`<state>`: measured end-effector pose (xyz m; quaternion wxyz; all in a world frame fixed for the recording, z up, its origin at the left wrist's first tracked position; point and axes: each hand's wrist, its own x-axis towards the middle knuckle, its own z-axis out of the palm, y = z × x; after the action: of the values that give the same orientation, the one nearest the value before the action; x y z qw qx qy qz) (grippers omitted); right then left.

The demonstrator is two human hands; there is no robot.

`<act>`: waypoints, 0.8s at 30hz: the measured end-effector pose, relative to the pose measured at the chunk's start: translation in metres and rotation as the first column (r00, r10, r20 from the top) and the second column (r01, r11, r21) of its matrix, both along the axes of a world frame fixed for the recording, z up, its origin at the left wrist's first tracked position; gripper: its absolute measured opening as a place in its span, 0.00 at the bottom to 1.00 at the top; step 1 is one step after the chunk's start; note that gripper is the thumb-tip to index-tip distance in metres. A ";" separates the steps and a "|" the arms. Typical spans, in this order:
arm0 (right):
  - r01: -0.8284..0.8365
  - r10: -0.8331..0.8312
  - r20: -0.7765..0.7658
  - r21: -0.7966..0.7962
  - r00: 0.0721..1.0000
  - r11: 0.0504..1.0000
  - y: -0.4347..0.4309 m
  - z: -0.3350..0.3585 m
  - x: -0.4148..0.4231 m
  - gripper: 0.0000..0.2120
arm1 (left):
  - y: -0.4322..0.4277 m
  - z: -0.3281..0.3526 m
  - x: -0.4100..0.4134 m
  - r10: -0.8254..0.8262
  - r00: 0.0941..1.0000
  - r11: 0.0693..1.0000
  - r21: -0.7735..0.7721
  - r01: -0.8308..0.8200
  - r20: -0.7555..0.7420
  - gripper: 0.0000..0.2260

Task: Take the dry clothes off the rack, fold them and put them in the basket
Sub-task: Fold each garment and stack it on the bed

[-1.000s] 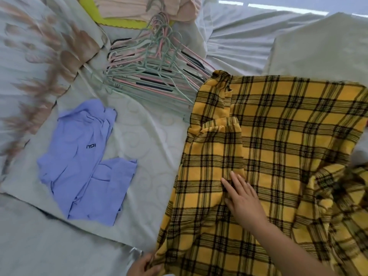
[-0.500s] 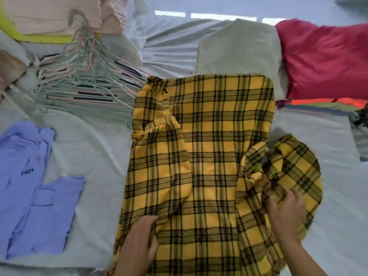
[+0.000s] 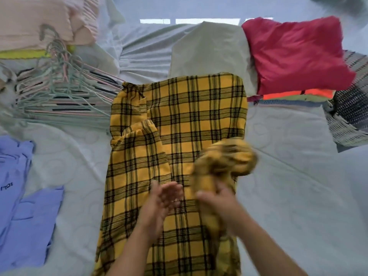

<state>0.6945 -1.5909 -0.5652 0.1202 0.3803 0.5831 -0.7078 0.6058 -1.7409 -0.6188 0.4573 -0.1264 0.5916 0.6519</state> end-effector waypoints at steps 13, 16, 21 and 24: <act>0.188 -0.262 0.042 0.590 0.964 0.785 0.116 -0.071 -0.072 0.13 | -0.079 -0.039 -0.073 0.295 0.943 0.853 -0.403 -0.332 -0.152 0.42; 0.422 -0.481 -0.016 0.507 0.877 0.752 0.172 -0.077 -0.121 0.14 | -0.066 -0.045 -0.089 0.429 0.903 0.856 -0.334 -0.394 0.034 0.26; 0.741 -0.749 -0.048 0.199 0.661 0.642 0.197 -0.067 -0.173 0.06 | -0.091 -0.039 -0.099 0.444 0.865 0.884 0.046 -0.466 0.232 0.32; 0.689 -0.645 -0.249 0.346 0.722 0.637 0.181 -0.047 -0.186 0.05 | -0.117 -0.020 -0.096 0.407 0.899 0.873 0.218 -0.435 0.162 0.28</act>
<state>0.5086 -1.4097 -0.6124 -0.2631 0.5482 0.5428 -0.5793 0.5098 -1.8575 -0.6393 0.3484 -0.2299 0.4369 0.7968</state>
